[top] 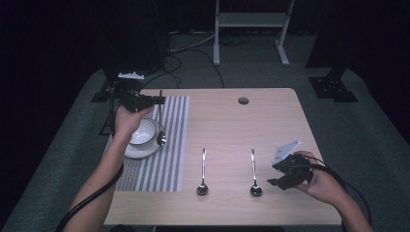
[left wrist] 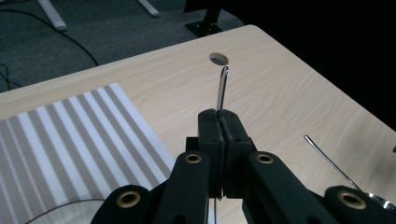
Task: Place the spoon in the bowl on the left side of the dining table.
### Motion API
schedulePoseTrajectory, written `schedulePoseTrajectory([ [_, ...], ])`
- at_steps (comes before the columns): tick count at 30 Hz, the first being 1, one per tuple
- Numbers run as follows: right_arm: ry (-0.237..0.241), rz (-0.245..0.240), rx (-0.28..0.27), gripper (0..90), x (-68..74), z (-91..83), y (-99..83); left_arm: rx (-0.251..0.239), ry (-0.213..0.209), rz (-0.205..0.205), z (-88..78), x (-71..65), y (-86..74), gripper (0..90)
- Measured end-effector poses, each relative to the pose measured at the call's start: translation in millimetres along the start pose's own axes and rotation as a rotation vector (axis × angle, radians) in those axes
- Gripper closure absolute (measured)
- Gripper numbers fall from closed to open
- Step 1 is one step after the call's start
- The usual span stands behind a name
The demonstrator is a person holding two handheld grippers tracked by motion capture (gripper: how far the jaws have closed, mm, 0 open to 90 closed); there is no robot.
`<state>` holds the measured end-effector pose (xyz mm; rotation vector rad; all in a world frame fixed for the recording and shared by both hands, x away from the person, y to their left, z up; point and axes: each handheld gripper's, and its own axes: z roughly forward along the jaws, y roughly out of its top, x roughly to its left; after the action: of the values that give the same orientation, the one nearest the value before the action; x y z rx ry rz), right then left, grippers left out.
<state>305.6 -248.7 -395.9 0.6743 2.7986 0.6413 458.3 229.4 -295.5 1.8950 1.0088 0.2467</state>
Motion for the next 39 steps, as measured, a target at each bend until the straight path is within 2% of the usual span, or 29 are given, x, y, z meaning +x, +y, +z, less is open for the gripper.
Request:
schedulePoseTrajectory([
  [11, -0.005, -0.003, -0.003, 41.8, -0.2, -2.9, 1.9, -0.026, 0.054, -0.021, -14.0, 15.0, 1.0, 89.2],
  [24, -0.007, -0.008, -0.003, 41.8, -0.9, -3.6, 3.8, -0.078, 0.123, -0.072, -30.4, 38.0, -5.6, 89.2],
  [31, -0.007, -0.011, -0.008, 41.8, -1.2, -4.5, 6.2, -0.081, 0.171, -0.107, -33.0, 50.4, -15.6, 89.2],
  [34, -0.007, -0.012, -0.006, 41.8, -1.3, -4.4, 6.0, -0.099, 0.184, -0.137, -34.4, 57.5, -22.8, 89.2],
  [39, -0.008, -0.011, -0.008, 41.8, -1.3, -4.5, 5.9, -0.098, 0.22, -0.156, -36.9, 66.3, -31.0, 89.2],
])
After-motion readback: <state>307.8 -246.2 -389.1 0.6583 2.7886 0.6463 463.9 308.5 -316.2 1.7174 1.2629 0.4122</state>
